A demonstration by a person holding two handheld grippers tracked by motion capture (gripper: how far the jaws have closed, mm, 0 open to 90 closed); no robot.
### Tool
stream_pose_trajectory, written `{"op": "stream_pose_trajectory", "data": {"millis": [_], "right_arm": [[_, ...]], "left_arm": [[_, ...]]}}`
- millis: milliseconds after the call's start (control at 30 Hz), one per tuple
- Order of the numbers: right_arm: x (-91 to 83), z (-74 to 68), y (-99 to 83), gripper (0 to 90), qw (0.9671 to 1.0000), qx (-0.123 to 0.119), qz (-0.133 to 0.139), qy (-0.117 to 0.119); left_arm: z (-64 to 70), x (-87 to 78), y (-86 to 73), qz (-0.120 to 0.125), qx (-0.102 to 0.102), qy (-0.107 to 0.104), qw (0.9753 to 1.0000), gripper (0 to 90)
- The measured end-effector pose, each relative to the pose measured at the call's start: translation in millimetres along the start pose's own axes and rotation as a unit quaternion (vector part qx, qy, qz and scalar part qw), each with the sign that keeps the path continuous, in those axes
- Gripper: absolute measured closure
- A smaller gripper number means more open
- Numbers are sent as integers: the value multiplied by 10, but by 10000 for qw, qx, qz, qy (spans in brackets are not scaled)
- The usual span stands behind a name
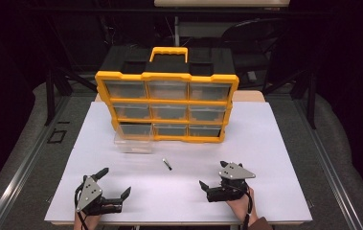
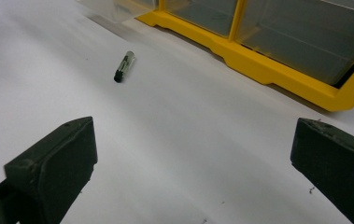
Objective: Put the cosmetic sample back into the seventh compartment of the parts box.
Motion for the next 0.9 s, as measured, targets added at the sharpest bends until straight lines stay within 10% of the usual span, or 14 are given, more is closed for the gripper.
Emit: {"op": "stream_pose_trajectory", "data": {"millis": [900], "right_arm": [[361,-165,131,0,9989,116,-432,139]], "left_arm": [[-14,3,-9,-28,-7,38,10000,0]]}}
Point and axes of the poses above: each handheld gripper's, and its own axes: x roughly forward along the jaws, y roughly out of its top, z roughly to its right, the point moved 10 cm from there along x, roughly forward along the jaws, and after that the axes turned 3 degrees about -z, right-handed, at the moved point
